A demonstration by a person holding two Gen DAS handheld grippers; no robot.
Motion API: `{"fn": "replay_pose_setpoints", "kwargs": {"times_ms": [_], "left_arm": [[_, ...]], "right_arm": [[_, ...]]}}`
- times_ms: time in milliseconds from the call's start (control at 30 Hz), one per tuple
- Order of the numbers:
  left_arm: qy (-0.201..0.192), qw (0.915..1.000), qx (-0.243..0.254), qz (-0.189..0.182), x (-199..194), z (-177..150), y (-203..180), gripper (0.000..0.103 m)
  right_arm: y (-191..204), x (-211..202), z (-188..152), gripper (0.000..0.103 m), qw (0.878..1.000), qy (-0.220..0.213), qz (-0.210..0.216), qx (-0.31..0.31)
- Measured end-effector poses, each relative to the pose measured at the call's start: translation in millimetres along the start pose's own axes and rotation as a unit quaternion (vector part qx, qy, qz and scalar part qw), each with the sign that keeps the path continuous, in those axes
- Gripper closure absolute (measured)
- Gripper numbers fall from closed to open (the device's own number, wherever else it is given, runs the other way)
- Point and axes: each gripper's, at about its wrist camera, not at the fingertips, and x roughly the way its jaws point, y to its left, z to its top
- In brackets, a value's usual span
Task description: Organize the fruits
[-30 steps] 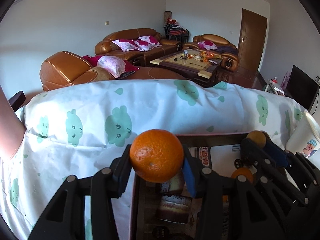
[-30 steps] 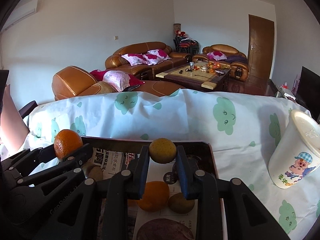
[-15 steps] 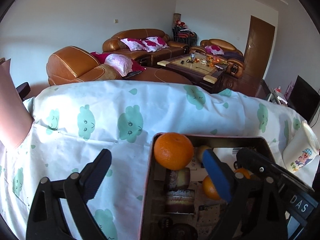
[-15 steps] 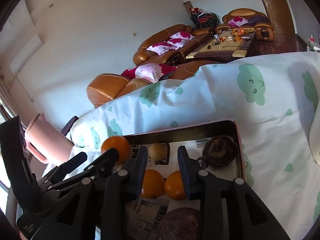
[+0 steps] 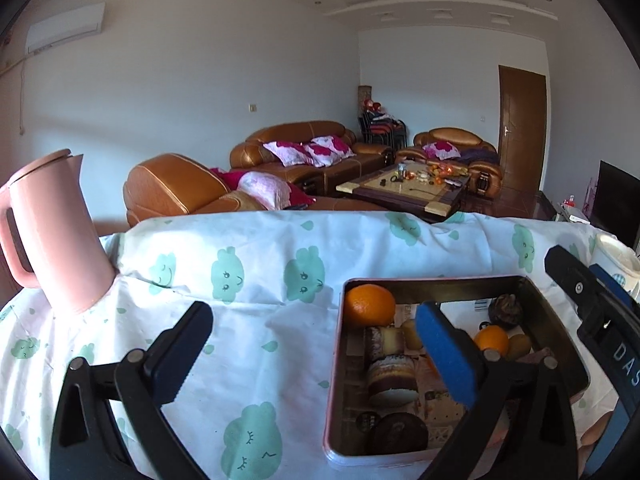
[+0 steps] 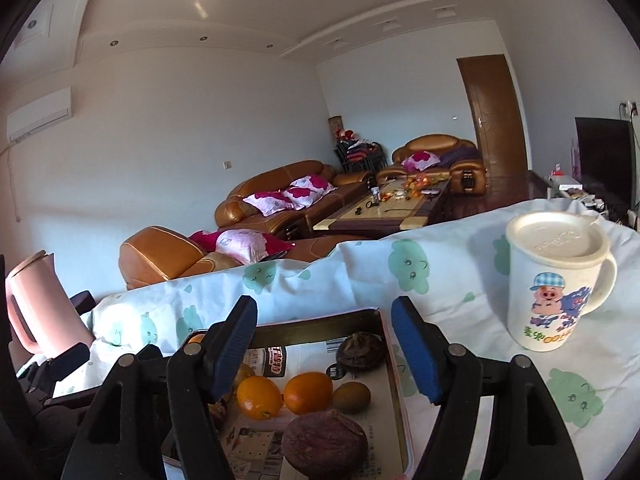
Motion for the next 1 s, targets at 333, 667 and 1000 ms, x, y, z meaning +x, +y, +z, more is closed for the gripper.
{"fn": "replay_pose_setpoints", "kwargs": {"times_ms": [333, 667, 1000], "left_arm": [[-0.059, 0.9982, 0.008, -0.006, -36.6, -11.0, 0.7, 0.0], [-0.072, 0.997, 0.0, -0.028, -62.6, -24.1, 5.0, 0.0], [-0.07, 0.997, -0.003, -0.033, -68.3, -28.3, 3.6, 0.0]], "right_arm": [[2.7, -55.4, -2.5, 0.02, 0.994, -0.095, -0.048, -0.031], [9.0, -86.8, -9.8, 0.014, 0.988, -0.137, -0.057, -0.049], [9.5, -96.1, -13.2, 0.01, 0.986, -0.15, -0.06, -0.052]]}}
